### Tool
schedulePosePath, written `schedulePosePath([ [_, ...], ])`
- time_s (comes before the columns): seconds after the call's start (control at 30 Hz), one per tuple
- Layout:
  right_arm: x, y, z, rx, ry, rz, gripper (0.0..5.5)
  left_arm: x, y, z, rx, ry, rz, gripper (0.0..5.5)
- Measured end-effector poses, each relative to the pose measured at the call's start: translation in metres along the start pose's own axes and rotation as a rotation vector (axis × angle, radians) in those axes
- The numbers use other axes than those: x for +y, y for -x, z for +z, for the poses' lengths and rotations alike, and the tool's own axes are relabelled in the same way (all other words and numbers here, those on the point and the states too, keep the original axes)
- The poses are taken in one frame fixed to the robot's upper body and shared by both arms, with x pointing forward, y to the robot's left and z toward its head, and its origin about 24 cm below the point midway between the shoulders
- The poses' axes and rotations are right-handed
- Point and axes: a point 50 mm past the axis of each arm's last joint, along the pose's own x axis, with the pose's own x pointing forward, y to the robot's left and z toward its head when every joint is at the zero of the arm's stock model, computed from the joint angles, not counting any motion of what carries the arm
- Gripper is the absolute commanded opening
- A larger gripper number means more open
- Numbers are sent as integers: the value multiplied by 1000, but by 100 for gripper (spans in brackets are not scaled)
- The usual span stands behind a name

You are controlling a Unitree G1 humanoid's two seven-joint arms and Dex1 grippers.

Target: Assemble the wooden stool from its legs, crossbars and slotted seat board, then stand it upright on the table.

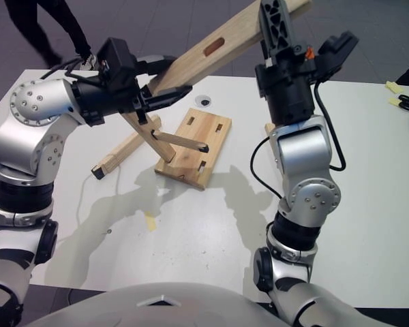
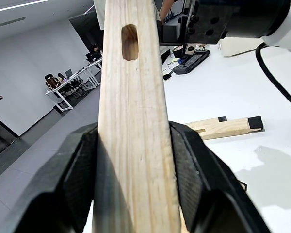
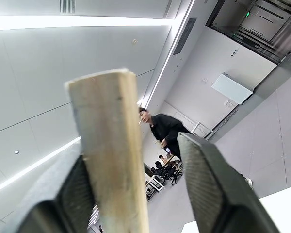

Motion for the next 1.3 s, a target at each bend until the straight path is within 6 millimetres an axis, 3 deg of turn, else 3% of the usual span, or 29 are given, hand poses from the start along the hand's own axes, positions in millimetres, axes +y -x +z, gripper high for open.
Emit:
schedulePosePath([
  [0.2,-4,3,-2,4,13,-13,108,-1,1,-5,9,0,-8,206],
  [0.27,-4,4,-3,3,27,-11,103,-2,0,-7,16,-2,-11,206],
  [0.3,-4,5,-3,3,33,-11,103,-2,0,-7,18,-3,-11,243],
  [0.47,-12,9,-2,-3,93,-57,103,6,6,0,-34,54,19,325],
  [0.6,-16,13,3,-29,113,-87,103,25,16,29,-173,180,38,398],
  [0.73,-19,15,10,-53,136,-109,103,44,35,72,-343,276,11,460],
  [0.83,-21,18,16,-74,154,-131,103,60,51,83,-406,346,67,513],
  [0.93,-23,21,21,-93,167,-149,103,78,53,66,-346,367,226,540],
  [1.1,-29,32,36,-146,270,-211,103,92,37,-19,48,242,532,540],
  [1.23,-30,43,53,-191,465,-268,103,66,39,-91,317,207,592,540],
  [1.3,-29,48,60,-202,532,-285,103,43,35,-105,329,263,530,540],
])
